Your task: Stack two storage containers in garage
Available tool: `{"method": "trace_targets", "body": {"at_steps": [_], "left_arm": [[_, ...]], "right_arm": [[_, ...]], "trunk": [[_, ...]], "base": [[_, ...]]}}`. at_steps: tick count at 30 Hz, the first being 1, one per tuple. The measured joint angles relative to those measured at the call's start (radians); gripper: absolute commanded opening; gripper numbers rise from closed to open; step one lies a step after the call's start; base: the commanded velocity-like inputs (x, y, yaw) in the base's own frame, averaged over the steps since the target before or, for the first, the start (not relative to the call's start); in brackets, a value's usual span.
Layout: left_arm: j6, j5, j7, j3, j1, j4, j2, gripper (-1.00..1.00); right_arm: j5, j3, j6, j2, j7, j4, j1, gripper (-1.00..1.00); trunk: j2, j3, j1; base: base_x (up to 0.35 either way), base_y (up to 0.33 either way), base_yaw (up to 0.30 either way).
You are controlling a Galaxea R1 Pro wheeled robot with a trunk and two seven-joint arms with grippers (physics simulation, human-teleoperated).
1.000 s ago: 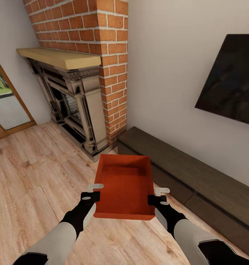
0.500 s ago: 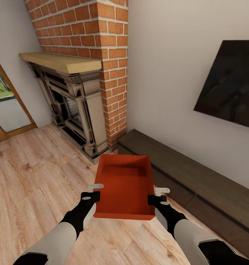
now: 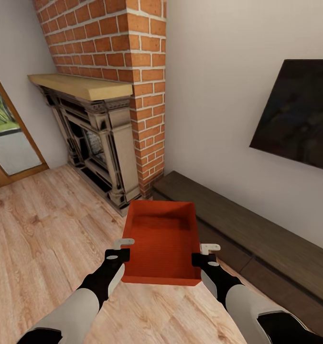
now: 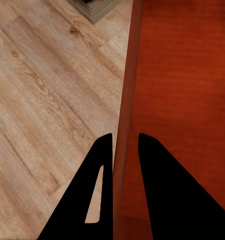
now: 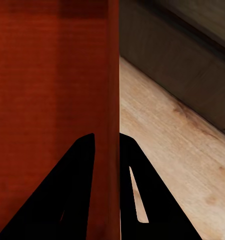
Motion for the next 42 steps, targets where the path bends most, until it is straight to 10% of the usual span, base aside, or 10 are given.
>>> {"method": "trace_targets", "body": {"at_steps": [42], "left_arm": [[-0.002,-0.002,-0.004,0.001,0.0,0.003,0.002,-1.0]], "right_arm": [[-0.001,0.002,0.0,0.002,-0.004,0.001,0.0,-1.0]], "trunk": [[0.0,0.068,0.0]], "base": [[0.0,0.0,0.0]]}}
